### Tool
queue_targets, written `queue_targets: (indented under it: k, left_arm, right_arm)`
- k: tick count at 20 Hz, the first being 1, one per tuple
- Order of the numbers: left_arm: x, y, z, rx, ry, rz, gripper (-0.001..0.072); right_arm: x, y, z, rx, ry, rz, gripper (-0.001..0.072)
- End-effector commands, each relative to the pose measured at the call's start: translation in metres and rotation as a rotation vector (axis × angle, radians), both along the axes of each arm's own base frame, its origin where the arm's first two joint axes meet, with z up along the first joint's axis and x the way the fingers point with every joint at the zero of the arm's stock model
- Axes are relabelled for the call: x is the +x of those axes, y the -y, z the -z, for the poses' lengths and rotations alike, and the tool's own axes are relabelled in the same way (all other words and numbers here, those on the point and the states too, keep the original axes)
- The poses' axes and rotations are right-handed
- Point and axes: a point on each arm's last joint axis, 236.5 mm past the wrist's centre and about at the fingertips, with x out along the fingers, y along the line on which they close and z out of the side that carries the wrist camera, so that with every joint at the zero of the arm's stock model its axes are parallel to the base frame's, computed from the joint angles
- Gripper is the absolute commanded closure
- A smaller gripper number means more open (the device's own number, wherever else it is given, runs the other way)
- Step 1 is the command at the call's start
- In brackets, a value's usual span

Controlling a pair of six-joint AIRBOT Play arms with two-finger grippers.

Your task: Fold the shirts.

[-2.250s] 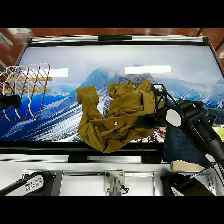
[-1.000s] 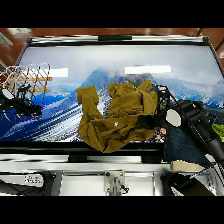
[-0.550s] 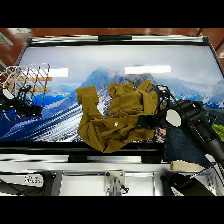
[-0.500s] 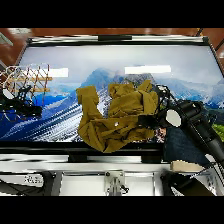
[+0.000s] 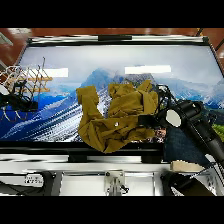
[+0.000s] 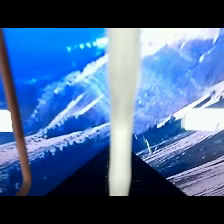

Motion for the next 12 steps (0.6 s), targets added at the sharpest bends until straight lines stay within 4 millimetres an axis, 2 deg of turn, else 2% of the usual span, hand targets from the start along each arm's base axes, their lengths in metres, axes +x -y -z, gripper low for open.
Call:
queue_targets:
  k: [1, 5, 7, 8, 10, 12]
  left_arm:
    - [0.016, 0.0, -0.04, 0.015, 0.087, -0.024, 0.0659]
    - [0.027, 0.003, -0.115, 0.037, 0.256, -0.101, 0.066]
    - [0.027, 0.018, -0.164, 0.044, 0.357, -0.097, 0.066]
    - [0.024, 0.036, -0.187, 0.036, 0.402, -0.065, 0.066]
    - [0.007, 0.09, -0.23, -0.002, 0.479, 0.043, 0.066]
    - [-0.027, 0.158, -0.259, -0.049, 0.501, 0.207, 0.066]
  right_arm:
    - [0.003, 0.005, 0.0, -0.024, 0.011, -0.001, 0.0647]
    - [0.004, 0.021, -0.003, -0.092, 0.015, -0.001, 0.0647]
    - [0.012, 0.035, -0.02, -0.158, 0.055, -0.018, 0.0647]
    - [0.021, 0.043, -0.034, -0.189, 0.094, -0.027, 0.0647]
    - [0.038, 0.053, -0.062, -0.201, 0.17, -0.009, 0.0647]
    - [0.048, 0.06, -0.081, -0.187, 0.212, 0.015, 0.0647]
